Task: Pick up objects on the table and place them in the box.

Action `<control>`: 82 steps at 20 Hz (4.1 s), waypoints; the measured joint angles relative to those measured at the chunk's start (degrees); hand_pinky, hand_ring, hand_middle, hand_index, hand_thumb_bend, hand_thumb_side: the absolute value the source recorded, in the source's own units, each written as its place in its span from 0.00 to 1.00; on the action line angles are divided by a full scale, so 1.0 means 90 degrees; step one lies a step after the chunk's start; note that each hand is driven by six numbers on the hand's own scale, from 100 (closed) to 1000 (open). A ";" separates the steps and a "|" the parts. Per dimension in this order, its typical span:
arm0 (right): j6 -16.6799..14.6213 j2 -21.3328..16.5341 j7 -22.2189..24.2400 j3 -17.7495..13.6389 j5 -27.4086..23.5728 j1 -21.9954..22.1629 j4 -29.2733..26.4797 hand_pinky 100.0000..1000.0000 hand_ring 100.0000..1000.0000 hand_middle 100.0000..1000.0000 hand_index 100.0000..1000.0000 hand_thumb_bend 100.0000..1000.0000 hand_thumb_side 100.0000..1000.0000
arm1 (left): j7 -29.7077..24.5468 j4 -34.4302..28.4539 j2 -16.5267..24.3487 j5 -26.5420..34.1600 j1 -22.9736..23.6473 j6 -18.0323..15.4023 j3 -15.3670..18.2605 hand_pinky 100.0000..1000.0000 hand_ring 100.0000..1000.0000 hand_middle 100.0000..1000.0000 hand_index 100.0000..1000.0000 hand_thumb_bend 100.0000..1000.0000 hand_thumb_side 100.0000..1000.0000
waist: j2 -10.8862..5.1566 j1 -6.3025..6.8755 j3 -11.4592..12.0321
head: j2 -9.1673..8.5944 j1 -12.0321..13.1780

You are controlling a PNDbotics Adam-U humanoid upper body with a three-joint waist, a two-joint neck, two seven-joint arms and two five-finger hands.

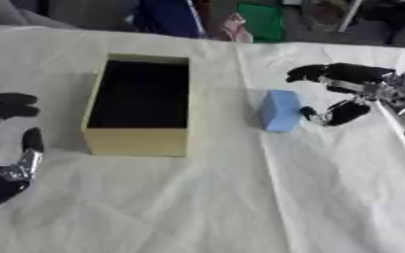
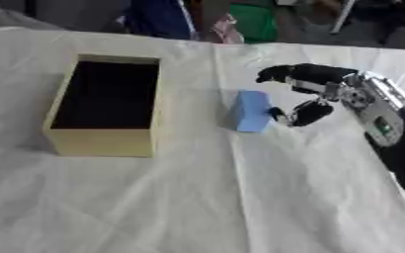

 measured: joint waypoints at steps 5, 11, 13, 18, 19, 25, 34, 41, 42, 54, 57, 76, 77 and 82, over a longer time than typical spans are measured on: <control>-0.0043 0.0031 0.0016 0.0000 0.0001 0.0008 0.0069 0.92 1.00 0.97 1.00 0.00 0.23 | 0.0000 0.0009 0.0000 0.0000 0.0001 0.0000 0.0000 0.83 0.71 0.71 0.68 0.00 0.18 | 0.0000 -0.0001 -0.0001 | -0.0001 -0.0001; -0.0020 -0.0099 0.0135 -0.0036 -0.0297 0.0133 -0.0367 0.92 1.00 0.96 1.00 0.00 0.22 | 0.0000 0.0014 0.0000 0.0000 0.0001 0.0000 0.0000 0.83 0.71 0.71 0.68 0.00 0.18 | 0.0000 -0.0026 -0.0012 | -0.0003 -0.0001; 0.0008 -0.0187 0.0170 -0.0056 -0.0437 0.0186 -0.0589 0.92 1.00 0.96 1.00 0.00 0.22 | 0.0000 0.0015 0.0000 0.0000 0.0002 0.0000 0.0000 0.83 0.71 0.71 0.68 0.00 0.18 | 0.0000 -0.0027 -0.0018 | -0.0012 -0.0004; 0.0087 -0.0288 0.0314 -0.0046 -0.0792 0.0293 -0.1058 0.92 1.00 0.97 1.00 0.00 0.22 | 0.0000 0.0015 0.0000 0.0000 0.0002 0.0000 0.0000 0.83 0.72 0.71 0.68 0.00 0.18 | -0.0001 -0.0038 -0.0028 | -0.0016 -0.0031; 0.0091 -0.0288 0.0369 -0.0013 -0.0823 0.0294 -0.1111 0.92 1.00 0.99 1.00 0.00 0.23 | -0.0001 0.0015 0.0000 0.0000 0.0002 0.0001 0.0000 0.83 0.72 0.71 0.68 0.00 0.18 | -0.0001 -0.0038 -0.0028 | -0.0017 -0.0032; 0.0037 -0.0116 0.0598 0.0247 -0.0599 0.0228 -0.1144 0.92 1.00 1.00 1.00 0.00 0.25 | -0.0001 0.0015 0.0000 0.0001 0.0002 0.0001 0.0000 0.82 0.72 0.71 0.68 0.00 0.18 | -0.0003 -0.0012 -0.0008 | -0.0023 -0.0056; -0.0102 0.0307 0.0323 0.0318 0.0133 -0.0024 -0.0581 0.89 1.00 0.97 1.00 0.00 0.24 | -0.0003 0.0015 -0.0001 0.0005 0.0001 0.0001 -0.0002 0.82 0.72 0.71 0.68 0.00 0.18 | -0.0013 0.0023 -0.0012 | -0.0025 -0.0063; -0.0396 0.0479 -0.0623 0.0320 0.1222 -0.0114 -0.0292 0.82 0.95 0.81 0.92 0.00 0.32 | -0.0003 0.0015 -0.0003 0.0005 0.0002 0.0001 -0.0002 0.82 0.72 0.72 0.68 0.00 0.18 | -0.0013 0.0049 -0.0015 | -0.0026 -0.0093; -0.0445 0.0485 -0.0723 0.0329 0.1368 -0.0120 -0.0279 0.82 0.95 0.82 0.93 0.00 0.33 | -0.0004 0.0015 -0.0004 0.0005 0.0002 0.0001 -0.0002 0.82 0.72 0.72 0.68 0.00 0.18 | -0.0013 0.0049 -0.0019 | -0.0026 -0.0097; -0.0737 0.0533 -0.1429 0.0393 0.2164 -0.0122 -0.0275 0.67 0.59 0.34 0.40 0.00 0.21 | -0.0006 0.0015 -0.0004 0.0005 0.0003 0.0003 -0.0002 0.82 0.72 0.72 0.68 0.00 0.18 | -0.0027 0.0031 -0.0019 | -0.0026 -0.0112; -0.0759 0.0535 -0.1837 0.0395 0.2198 -0.0094 -0.0280 0.65 0.56 0.31 0.36 0.00 0.17 | -0.0010 0.0015 -0.0004 0.0009 0.0003 0.0007 -0.0002 0.82 0.72 0.72 0.68 0.00 0.18 | -0.0026 0.0018 -0.0019 | -0.0026 -0.0112; -0.0725 0.0359 -0.2653 0.0286 0.1256 -0.1137 -0.1210 0.64 0.49 0.27 0.34 0.00 0.10 | -0.0054 0.0015 -0.0004 0.0065 0.0002 0.0010 -0.0043 0.82 0.72 0.72 0.68 0.00 0.18 | -0.0040 -0.0020 0.0087 | -0.0027 -0.0177; -0.0754 0.0424 -0.2627 0.0318 0.1236 -0.1267 -0.1171 0.64 0.49 0.26 0.34 0.00 0.10 | -0.0059 0.0015 -0.0004 0.0075 0.0001 0.0005 -0.0049 0.82 0.72 0.72 0.68 0.00 0.18 | -0.0054 -0.0012 0.0110 | -0.0027 -0.0194; -0.0935 0.0932 -0.2488 0.0478 0.1206 -0.1814 -0.0748 0.64 0.48 0.26 0.34 0.00 0.09 | -0.0083 0.0012 -0.0004 0.0141 -0.0010 -0.0021 -0.0120 0.82 0.72 0.71 0.68 0.00 0.18 | -0.0063 0.0047 0.0250 | -0.0030 -0.0299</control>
